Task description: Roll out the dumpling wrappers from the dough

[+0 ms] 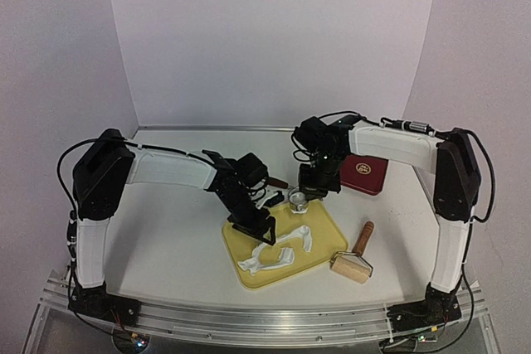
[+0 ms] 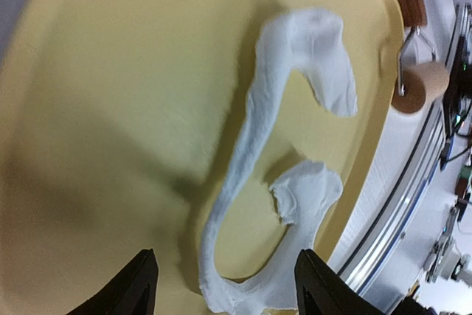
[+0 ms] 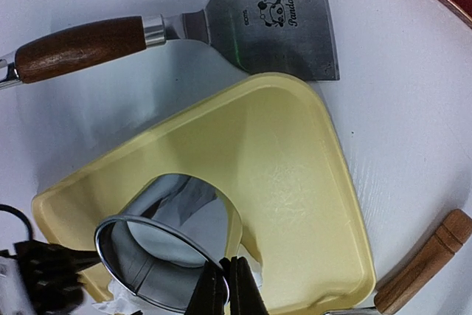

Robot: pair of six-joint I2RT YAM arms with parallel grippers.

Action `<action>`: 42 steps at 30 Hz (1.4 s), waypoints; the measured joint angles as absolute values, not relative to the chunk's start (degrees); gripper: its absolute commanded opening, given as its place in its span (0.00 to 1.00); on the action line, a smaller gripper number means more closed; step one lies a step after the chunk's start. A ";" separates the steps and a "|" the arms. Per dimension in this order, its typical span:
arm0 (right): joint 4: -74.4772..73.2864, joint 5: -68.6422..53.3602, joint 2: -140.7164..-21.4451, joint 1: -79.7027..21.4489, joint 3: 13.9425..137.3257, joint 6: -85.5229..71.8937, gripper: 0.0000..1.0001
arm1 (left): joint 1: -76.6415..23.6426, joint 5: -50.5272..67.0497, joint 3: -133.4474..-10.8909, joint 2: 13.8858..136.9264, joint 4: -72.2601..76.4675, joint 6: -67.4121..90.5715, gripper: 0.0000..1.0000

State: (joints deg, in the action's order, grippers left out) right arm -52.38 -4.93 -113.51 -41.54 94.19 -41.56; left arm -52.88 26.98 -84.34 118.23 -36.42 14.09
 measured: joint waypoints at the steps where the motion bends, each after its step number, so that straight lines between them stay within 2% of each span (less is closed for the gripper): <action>1: -52.40 -4.79 -113.65 -41.54 94.19 -41.58 0.00 | -51.98 26.35 -85.73 118.19 -36.35 15.15 0.67; 8: -52.52 -4.29 -114.69 -41.54 95.21 -41.58 0.00 | -47.06 25.39 -96.10 119.05 -33.60 22.81 0.75; 13: -52.53 -4.31 -116.50 -41.54 97.38 -41.37 0.00 | -47.08 25.28 -104.01 123.23 -32.86 25.27 0.75; 29: -52.90 -4.99 -120.05 -41.65 101.87 -40.23 0.00 | -47.42 19.50 -114.66 136.14 -40.60 24.01 0.73; 37: -53.49 -4.38 -120.05 -41.63 102.13 -40.62 0.00 | -47.46 18.21 -114.79 135.76 -40.36 23.29 0.79; 42: -55.17 -1.34 -119.97 -40.32 102.08 -41.95 0.00 | -47.46 19.04 -110.67 130.05 -37.87 21.91 0.84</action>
